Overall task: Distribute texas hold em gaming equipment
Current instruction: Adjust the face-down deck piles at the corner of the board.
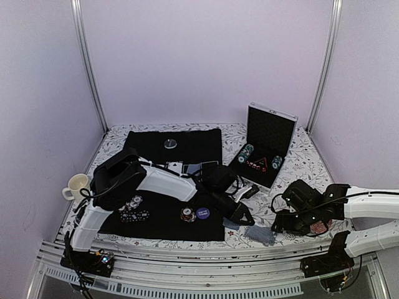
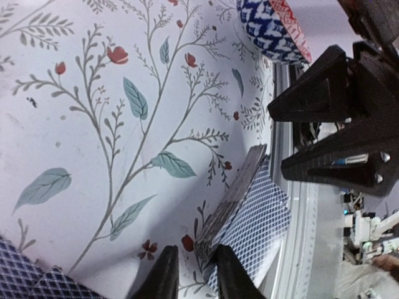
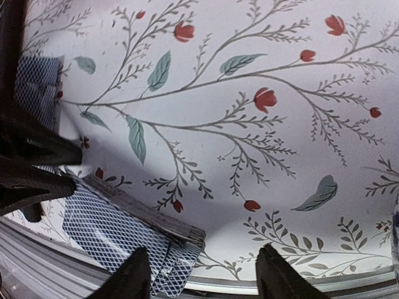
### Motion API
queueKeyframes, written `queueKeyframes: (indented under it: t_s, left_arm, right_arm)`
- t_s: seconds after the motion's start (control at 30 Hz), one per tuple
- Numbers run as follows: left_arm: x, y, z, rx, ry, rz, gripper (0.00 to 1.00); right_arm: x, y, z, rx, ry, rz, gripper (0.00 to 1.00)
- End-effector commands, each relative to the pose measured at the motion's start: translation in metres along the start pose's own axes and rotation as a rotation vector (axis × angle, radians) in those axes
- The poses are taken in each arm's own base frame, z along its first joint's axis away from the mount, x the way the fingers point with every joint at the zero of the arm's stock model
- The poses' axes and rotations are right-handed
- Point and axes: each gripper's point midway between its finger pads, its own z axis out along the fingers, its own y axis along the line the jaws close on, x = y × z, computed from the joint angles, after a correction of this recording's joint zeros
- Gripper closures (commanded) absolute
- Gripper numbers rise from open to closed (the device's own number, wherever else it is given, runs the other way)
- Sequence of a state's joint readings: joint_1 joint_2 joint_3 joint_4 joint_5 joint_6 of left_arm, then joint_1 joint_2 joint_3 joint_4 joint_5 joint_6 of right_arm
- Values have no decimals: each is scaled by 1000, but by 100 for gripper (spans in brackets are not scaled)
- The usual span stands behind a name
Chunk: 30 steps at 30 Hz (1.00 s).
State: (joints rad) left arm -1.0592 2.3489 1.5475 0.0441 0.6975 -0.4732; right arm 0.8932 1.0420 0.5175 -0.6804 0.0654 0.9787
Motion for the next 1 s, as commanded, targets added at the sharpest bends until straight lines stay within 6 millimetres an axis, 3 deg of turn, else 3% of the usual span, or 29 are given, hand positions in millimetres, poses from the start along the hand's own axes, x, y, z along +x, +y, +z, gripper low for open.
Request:
queueKeyframes:
  t_s: [0.0,0.37,0.53,0.97]
  left_arm:
    - [-10,-13,-15,13,-27,22,71]
    - [-7,-18,-18,30,-27,13,73]
    - [-2,-18,-18,32,-18,8,73]
    - [1,-20,-14,50,-7,4,77]
  right_arm:
    - [11,5,0,-44,59,5,48]
    - [21,14,1,-80,129,-10,90]
    - [23,22,6,-104,150,-20,96]
    - [27,28,16,-131,164,-34,97]
